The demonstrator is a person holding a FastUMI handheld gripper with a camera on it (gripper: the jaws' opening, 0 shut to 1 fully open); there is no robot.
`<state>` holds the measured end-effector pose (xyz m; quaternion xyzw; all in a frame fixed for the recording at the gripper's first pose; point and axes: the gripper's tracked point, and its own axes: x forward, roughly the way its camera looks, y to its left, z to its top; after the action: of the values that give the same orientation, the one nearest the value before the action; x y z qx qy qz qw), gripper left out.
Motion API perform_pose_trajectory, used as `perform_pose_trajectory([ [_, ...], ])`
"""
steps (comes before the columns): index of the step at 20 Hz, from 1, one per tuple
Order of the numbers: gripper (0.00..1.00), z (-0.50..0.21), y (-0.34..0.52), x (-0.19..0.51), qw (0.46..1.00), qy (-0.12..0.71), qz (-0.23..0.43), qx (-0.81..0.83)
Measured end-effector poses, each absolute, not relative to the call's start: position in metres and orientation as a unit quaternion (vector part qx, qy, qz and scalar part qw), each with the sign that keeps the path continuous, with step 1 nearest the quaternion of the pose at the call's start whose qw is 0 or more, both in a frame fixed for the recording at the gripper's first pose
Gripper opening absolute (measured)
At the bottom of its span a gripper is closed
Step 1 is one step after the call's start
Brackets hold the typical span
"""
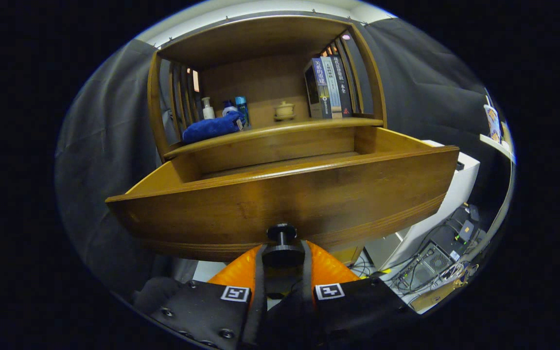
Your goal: Pull open the drawer, take out the items inside it, and place them on the countertop above the cabinet.
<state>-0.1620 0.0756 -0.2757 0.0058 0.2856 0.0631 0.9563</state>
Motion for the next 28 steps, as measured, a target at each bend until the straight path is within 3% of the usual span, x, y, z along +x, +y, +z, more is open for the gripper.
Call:
perform_pose_trajectory([
  [5,0.36,-0.277,0.077,-0.163,0.958,0.279,0.061,-0.001],
  [13,0.57,-0.252,0.083,-0.157,0.961,0.269,0.060,0.036],
  [15,0.66,-0.233,0.092,-0.156,0.962,0.259,0.074,0.042],
  [17,0.90,-0.212,0.096,-0.151,0.966,0.240,0.083,0.043],
  [22,0.98,-0.171,0.108,-0.133,0.971,0.212,0.105,0.045],
  [28,0.98,-0.144,0.114,-0.088,0.975,0.196,0.098,0.045],
])
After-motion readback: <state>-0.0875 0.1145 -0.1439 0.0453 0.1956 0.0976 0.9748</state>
